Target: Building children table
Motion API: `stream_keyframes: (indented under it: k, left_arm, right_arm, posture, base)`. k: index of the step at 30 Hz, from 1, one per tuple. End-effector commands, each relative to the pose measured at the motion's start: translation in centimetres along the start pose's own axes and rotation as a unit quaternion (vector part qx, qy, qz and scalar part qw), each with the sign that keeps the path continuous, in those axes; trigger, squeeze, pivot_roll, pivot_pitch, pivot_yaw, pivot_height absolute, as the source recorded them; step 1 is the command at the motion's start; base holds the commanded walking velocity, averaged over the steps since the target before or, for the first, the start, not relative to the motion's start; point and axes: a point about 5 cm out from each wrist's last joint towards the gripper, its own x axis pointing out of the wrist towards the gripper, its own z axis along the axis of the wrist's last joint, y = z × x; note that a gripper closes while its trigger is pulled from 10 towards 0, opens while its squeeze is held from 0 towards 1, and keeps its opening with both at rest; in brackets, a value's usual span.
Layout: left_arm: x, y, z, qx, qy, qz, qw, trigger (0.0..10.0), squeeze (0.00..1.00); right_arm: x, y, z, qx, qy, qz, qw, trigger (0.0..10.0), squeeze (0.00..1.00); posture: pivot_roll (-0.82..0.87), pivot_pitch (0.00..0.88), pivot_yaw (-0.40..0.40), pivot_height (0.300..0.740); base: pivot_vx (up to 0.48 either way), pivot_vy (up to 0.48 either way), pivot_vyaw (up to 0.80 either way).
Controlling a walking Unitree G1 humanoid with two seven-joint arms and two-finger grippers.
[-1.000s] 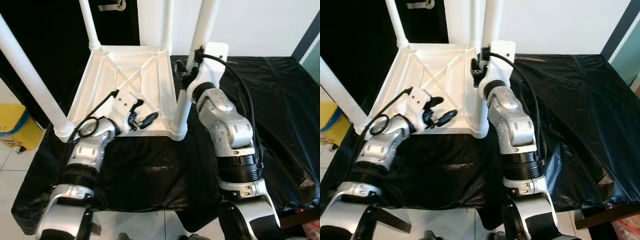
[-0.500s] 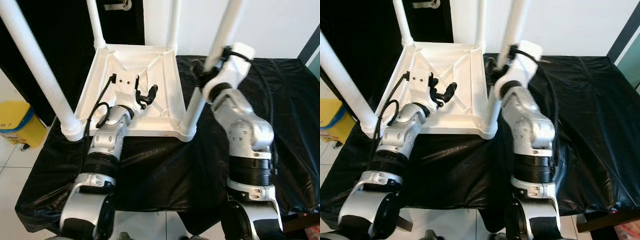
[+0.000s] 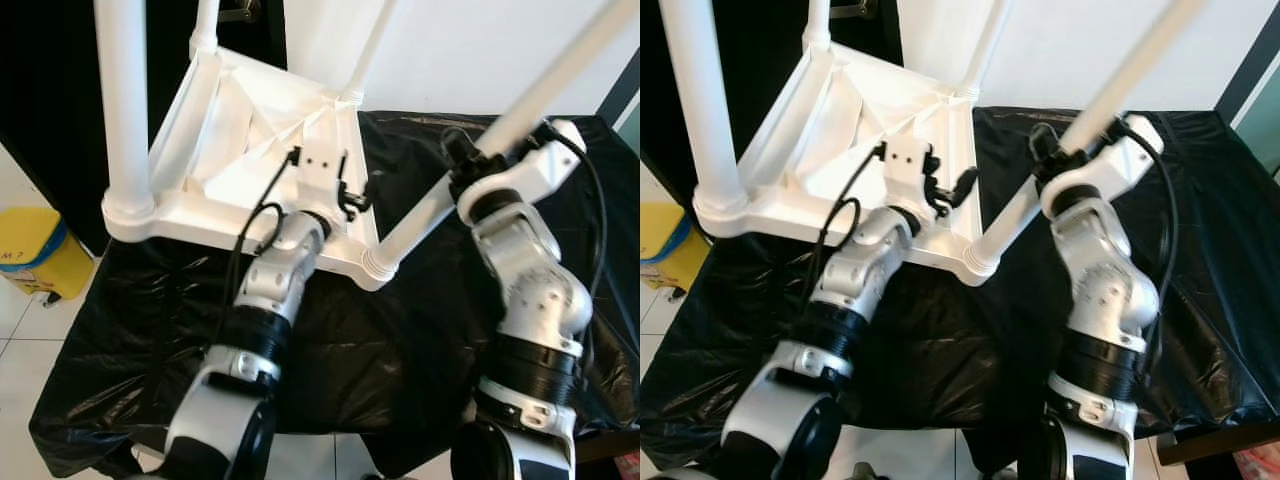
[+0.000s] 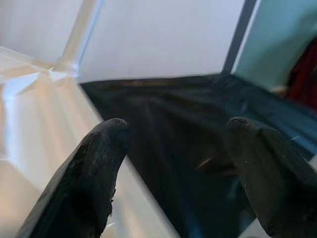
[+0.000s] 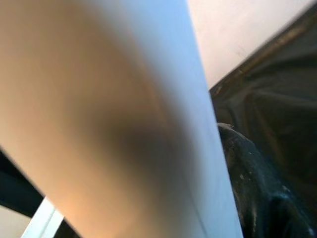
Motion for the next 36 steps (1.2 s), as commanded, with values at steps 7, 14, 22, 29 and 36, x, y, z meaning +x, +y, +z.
stream_keyframes:
  k: [7,14,22,29,36]
  left_arm:
    - [-0.9,-3.1,-0.1,-0.044,-0.016,-0.159,0.986,10.0,0.0]
    - [-1.9,-5.7,-2.1,-0.034,0.016,-0.226,0.973,10.0,0.0]
    - [-2.6,-7.2,-2.3,-0.041,0.014,-0.26,0.965,10.0,0.0]
    - [-3.0,-6.1,-3.5,-0.022,0.031,-0.269,0.962,10.0,0.0]
    - [-3.0,-2.9,-3.0,0.02,0.032,-0.262,0.964,10.0,0.0]
  right_arm:
    - [-2.1,-4.8,-5.4,0.191,0.067,-0.081,0.976,10.0,0.0]
    - [-4.0,-9.6,-6.1,0.344,0.022,-0.125,0.931,10.0,0.0]
    - [-5.2,-12.5,-7.8,0.375,0.042,-0.171,0.91,10.0,0.0]
    - [-6.8,-11.8,-8.2,0.347,0.076,-0.15,0.923,10.0,0.0]
    - [-11.1,-14.1,-7.2,0.338,0.069,-0.2,0.917,10.0,1.0]
  posture:
    - [-0.15,0.099,0.036,0.74]
    - [-0.15,0.122,0.036,0.74]
    - [-0.16,0.137,0.042,0.74]
    - [-0.17,0.17,0.036,0.74]
    - [-0.18,0.2,0.05,0.74]
  base:
    - [0.0,0.0,0.0]
    - [0.0,0.0,0.0]
    - [0.0,0.0,0.0]
    - [0.0,0.0,0.0]
    - [0.0,0.0,0.0]
